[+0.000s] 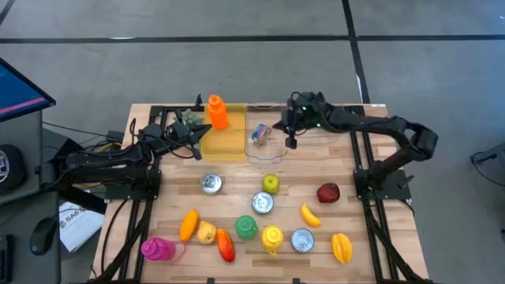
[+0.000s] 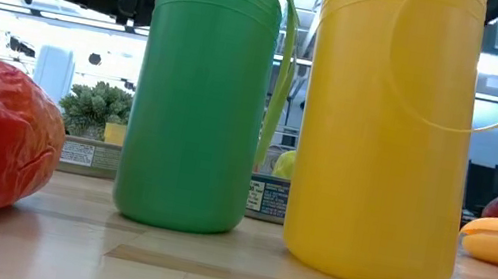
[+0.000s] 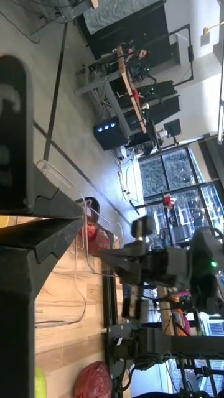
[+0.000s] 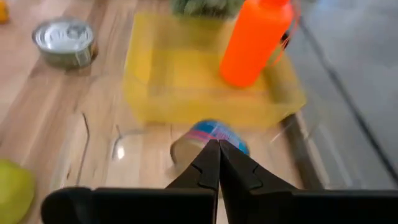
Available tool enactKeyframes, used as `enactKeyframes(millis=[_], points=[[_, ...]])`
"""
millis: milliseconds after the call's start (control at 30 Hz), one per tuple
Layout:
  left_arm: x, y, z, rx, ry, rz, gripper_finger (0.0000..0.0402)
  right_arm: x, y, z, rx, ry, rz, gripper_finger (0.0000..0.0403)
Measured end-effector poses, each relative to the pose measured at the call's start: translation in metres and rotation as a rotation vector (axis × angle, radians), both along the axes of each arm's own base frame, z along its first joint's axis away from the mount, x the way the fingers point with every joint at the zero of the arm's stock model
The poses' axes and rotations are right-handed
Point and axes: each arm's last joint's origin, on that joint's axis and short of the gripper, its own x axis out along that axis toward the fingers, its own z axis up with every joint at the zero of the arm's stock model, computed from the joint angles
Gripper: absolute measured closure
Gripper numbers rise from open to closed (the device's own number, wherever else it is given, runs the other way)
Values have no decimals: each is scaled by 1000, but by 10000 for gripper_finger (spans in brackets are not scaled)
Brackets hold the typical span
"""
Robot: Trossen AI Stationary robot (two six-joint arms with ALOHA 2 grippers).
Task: Pick & Place Food Item
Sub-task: Put the blue tuna can into the left transparent bin
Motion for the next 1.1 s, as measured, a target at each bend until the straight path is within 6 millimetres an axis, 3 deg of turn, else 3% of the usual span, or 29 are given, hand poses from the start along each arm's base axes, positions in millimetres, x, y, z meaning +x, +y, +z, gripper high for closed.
enactKeyframes(millis=[300, 533, 1100], points=[[0, 0, 0, 0, 0, 0, 401, 27, -17, -5, 83, 221, 60, 402], [0, 0, 0, 1, 0, 0, 401, 48, -26, -12, 189, 244, 198, 403], [0, 0, 0, 2, -3, 0, 401, 62, -31, -27, 203, 266, 202, 403]])
